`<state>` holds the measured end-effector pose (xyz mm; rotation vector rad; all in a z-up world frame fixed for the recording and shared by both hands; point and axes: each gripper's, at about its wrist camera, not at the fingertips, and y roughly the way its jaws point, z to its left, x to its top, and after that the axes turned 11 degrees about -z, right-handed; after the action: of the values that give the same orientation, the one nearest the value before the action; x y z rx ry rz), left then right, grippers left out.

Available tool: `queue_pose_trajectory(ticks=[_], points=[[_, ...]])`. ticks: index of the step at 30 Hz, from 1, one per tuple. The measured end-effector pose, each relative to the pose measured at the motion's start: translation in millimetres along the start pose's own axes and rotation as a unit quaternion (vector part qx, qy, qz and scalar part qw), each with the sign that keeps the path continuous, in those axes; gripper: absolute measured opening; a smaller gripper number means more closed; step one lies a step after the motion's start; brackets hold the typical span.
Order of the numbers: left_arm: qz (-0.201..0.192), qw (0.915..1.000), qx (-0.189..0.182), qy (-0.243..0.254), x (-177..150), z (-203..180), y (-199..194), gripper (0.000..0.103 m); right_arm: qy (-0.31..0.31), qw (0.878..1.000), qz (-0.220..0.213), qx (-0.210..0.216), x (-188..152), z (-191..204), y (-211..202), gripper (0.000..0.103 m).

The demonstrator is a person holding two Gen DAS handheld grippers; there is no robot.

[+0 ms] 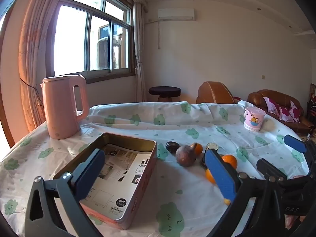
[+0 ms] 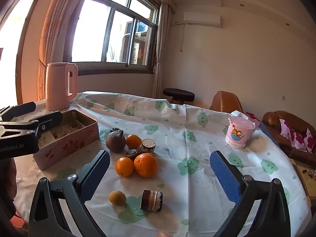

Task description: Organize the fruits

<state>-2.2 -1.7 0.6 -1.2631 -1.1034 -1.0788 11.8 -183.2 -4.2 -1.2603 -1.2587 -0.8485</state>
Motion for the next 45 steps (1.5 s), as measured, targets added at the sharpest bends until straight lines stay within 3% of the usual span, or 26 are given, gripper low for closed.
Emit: queue_pose_trajectory(ticks=[7,45], points=[[0.012,0.9999,0.002,-0.003,2,-3,0,0.103,0.024,1.000,-0.004,-0.002,-6,-4,-3,0.102],[0.009,0.9999,0.009,-0.009,-9,8,-1,0.103,0.011,1.000,0.004,0.013,-17,16,-6,0.102]])
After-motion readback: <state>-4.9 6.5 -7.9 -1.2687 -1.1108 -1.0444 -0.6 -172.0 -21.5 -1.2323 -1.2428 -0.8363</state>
